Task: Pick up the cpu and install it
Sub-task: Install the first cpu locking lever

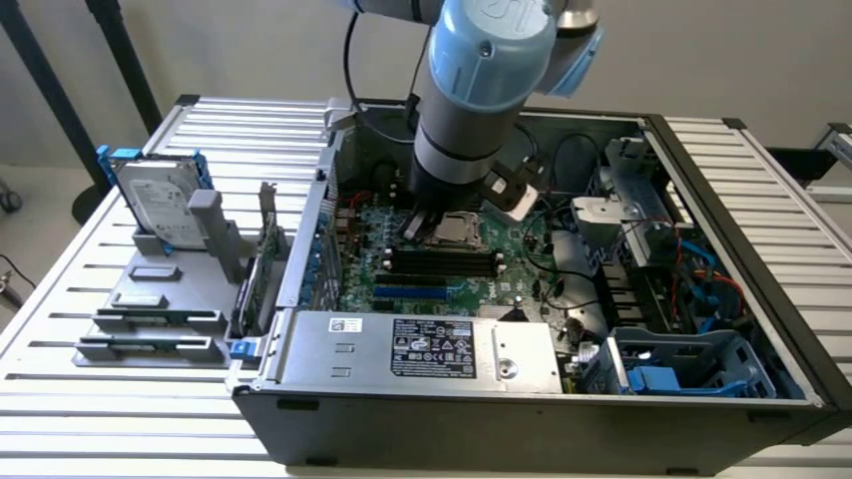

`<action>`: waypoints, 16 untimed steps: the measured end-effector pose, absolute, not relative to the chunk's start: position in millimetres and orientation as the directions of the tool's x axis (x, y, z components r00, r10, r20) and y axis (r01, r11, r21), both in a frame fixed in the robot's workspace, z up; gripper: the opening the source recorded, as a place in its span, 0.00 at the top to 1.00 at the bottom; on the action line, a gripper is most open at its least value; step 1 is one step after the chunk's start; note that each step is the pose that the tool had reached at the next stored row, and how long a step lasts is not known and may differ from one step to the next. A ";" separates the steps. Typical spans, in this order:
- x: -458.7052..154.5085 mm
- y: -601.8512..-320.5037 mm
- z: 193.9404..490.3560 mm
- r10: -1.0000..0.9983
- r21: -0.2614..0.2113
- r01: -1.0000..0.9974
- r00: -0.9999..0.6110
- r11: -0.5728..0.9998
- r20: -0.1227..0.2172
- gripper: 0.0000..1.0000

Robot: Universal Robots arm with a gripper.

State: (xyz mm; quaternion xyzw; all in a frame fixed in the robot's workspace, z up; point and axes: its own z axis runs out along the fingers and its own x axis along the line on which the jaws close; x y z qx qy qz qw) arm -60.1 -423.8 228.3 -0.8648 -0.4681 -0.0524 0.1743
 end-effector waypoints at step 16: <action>-65.8 -425.1 222.2 0.790 -0.250 0.826 0.560 -0.506 0.249 0.89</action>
